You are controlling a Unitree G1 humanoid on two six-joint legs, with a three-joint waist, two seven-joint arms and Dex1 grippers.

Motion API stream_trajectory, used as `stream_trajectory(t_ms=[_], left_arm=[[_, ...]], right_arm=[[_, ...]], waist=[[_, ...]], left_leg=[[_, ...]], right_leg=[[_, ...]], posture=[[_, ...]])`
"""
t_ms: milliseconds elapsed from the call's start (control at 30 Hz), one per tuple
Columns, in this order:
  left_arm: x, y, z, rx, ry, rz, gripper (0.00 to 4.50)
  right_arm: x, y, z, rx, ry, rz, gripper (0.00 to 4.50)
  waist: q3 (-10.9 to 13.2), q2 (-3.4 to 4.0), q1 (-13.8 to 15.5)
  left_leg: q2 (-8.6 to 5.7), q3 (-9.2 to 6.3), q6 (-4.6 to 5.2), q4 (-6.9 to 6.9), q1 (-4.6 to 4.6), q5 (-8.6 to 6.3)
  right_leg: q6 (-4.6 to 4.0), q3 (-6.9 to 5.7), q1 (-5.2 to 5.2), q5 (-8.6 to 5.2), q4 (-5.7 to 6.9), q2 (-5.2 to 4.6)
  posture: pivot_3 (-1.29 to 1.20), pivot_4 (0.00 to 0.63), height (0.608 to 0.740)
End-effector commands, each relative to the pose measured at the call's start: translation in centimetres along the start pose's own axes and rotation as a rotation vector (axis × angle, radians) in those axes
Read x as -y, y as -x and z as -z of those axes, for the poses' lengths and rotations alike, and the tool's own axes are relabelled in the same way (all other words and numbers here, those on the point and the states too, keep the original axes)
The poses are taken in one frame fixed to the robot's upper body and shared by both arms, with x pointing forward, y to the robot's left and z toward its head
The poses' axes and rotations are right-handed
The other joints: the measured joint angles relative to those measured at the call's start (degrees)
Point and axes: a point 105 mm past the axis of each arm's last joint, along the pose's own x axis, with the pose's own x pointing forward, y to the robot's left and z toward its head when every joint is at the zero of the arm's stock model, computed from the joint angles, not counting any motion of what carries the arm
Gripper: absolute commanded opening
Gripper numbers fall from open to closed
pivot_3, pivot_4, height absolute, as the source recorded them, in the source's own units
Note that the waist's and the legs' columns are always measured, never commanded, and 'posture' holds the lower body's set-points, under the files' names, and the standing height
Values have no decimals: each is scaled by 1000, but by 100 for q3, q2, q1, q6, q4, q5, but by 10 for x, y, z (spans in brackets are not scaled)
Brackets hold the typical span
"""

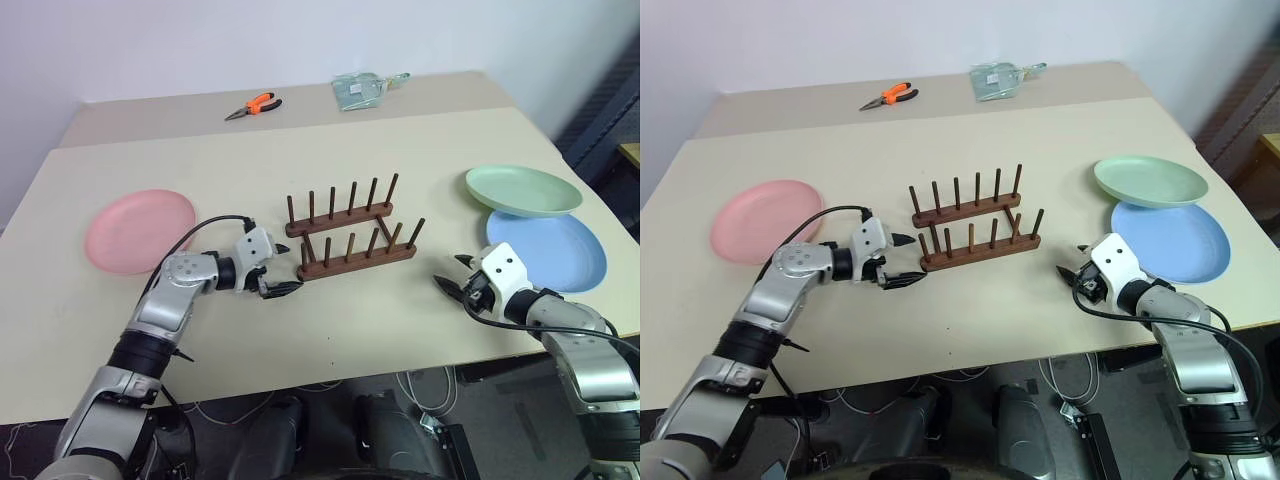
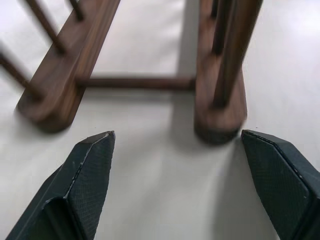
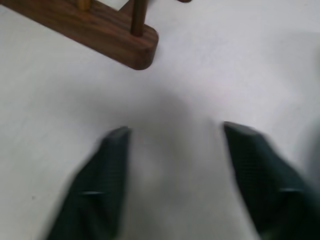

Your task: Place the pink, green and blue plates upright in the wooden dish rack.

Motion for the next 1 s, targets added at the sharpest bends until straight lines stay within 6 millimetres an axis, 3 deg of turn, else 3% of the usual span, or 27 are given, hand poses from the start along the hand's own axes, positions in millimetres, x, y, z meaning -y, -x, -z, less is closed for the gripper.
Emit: stream_trajectory(t_ms=[33, 100, 133, 267, 433, 667, 867, 967, 1000], left_arm=[[34, 14, 15, -40, 162, 64, 2758], [52, 5, 5, -13, 188, 82, 1798], [57, 0, 2, -7, 195, 80, 1789], [61, -19, -9, 21, 215, 22, 1789], [23, -37, 3, -18, 216, -251, 1789], [-17, -43, 11, -22, 256, -453, 1789], [-17, -39, 10, -9, 229, -442, 1789], [-23, -21, 17, -15, 246, -493, 1789], [-26, -15, 17, -13, 250, -515, 2165]], right_arm=[[-17, -12, -21, 69, 43, -69, 1178], [-22, -22, -21, 67, 45, -81, 134], [-22, -26, -20, 59, 47, -73, 56], [-24, -38, -16, 37, 42, -60, 56], [-19, -61, -21, 54, 36, 23, 56], [-12, -85, -32, 75, 39, 66, 56], [-14, -84, -37, 98, 40, 22, 56], [-24, -75, -48, 146, 38, -64, 845], [-28, -71, -53, 166, 38, -93, 1343]], waist=[[-3, 5, -59], [-3, 7, -32], [-5, 10, -10], [-6, 10, 202], [-12, 6, 276], [-28, 1, 258], [-34, 1, 222], [-35, 1, 133], [-35, 2, 110]], left_leg=[[1, 1, -1, -3, 1, -3], [4, 1, -3, -4, 3, -9], [4, 0, -3, -2, 3, -9], [-2, -1, -5, 21, -1, -13], [-2, 2, -7, 25, 3, -17], [0, 2, -7, 21, 10, -7], [0, 2, -8, 18, 11, -7], [0, 1, -7, 14, 11, -7], [1, 0, -8, 11, 11, -7]], right_leg=[[0, 4, -2, -1, 0, 0], [0, 5, -2, -4, 0, 4], [0, 3, -1, -4, 0, 3], [-6, -4, 15, -10, -5, -4], [-5, -4, 20, -10, -5, -3], [4, -4, 19, -3, 1, 4], [4, -3, 19, -3, 1, 4], [4, -3, 15, -3, 2, 4], [4, -3, 15, -3, 3, 5]], posture=[[0, 150, 729], [0, 150, 729], [0, 150, 729], [0, 150, 729], [0, 150, 729], [0, 150, 729], [0, 150, 729], [0, 150, 729], [0, 150, 729]])
